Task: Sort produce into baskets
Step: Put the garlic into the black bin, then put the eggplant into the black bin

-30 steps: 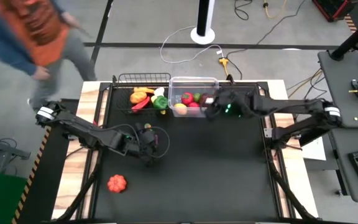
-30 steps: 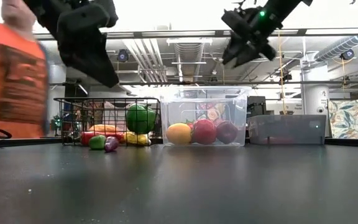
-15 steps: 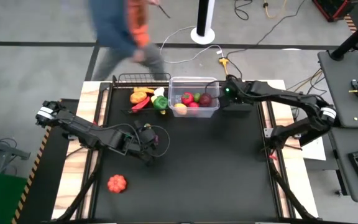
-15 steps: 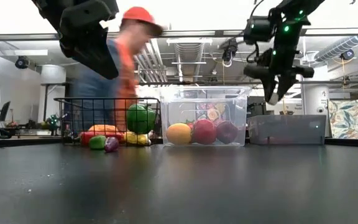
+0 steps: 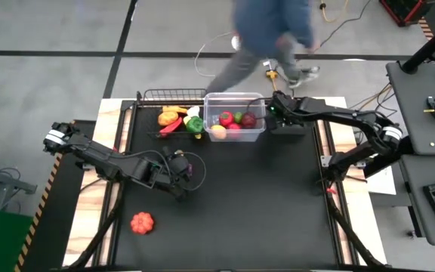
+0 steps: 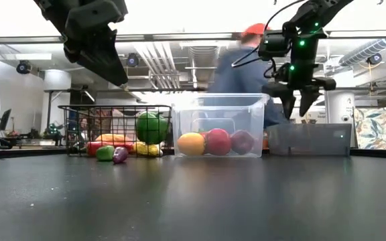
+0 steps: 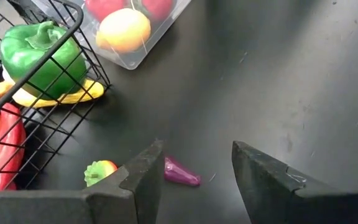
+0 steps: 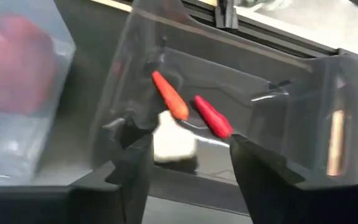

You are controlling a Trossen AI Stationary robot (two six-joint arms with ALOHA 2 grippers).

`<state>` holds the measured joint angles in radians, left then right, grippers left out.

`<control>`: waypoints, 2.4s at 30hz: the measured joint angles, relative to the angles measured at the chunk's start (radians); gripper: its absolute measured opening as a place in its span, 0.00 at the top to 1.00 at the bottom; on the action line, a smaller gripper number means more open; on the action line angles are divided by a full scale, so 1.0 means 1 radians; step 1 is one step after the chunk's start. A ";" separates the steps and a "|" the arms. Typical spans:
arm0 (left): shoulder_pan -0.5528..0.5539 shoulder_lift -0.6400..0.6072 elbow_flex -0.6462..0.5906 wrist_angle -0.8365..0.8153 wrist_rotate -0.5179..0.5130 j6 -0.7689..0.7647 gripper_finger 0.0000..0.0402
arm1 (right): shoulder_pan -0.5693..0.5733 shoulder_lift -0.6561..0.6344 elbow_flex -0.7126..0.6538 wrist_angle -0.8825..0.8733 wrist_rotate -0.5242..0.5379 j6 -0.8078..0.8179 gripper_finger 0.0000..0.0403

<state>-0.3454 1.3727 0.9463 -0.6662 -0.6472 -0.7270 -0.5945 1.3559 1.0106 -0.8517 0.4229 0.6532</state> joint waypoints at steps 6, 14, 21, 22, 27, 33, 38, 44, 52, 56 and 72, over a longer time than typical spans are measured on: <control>0.000 0.000 -0.006 0.000 0.006 -0.065 0.58 | 0.000 -0.041 -0.003 -0.009 0.004 -0.017 0.42; -0.001 0.000 -0.011 0.001 0.135 -0.239 0.58 | 0.057 -0.131 -0.003 0.000 0.000 -0.014 0.36; 0.000 0.000 -0.045 0.001 0.132 -0.402 0.58 | 0.187 -0.183 -0.003 0.026 0.062 0.004 0.35; 0.000 0.000 -0.050 0.000 0.123 -0.434 0.58 | 0.210 -0.186 -0.003 0.026 0.076 0.010 0.35; 0.000 0.001 -0.061 0.005 0.061 -0.579 0.58 | 0.323 -0.188 -0.005 0.027 0.109 0.045 0.36; -0.004 0.011 -0.086 0.133 0.039 -0.599 0.58 | 0.431 -0.189 -0.005 0.029 0.165 0.093 0.35; -0.005 0.099 -0.077 0.171 0.033 -0.592 0.58 | 0.470 -0.189 -0.006 0.043 0.184 0.095 0.31; -0.003 0.187 -0.057 0.168 0.045 -0.604 0.58 | 0.512 -0.189 -0.008 0.043 0.183 0.092 0.28; 0.015 0.260 -0.017 0.116 0.033 -0.711 0.55 | 0.516 -0.189 -0.008 0.081 0.183 0.053 0.25; 0.025 0.308 0.014 0.113 0.036 -0.712 0.52 | 0.516 -0.189 -0.008 0.083 0.183 0.039 0.24; 0.093 0.442 0.074 0.002 0.089 -0.713 0.46 | 0.516 -0.189 -0.008 0.083 0.182 0.023 0.25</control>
<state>-0.2523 1.8152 1.0200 -0.6645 -0.5587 -1.4397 -0.0788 1.1664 1.0031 -0.7683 0.6052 0.6758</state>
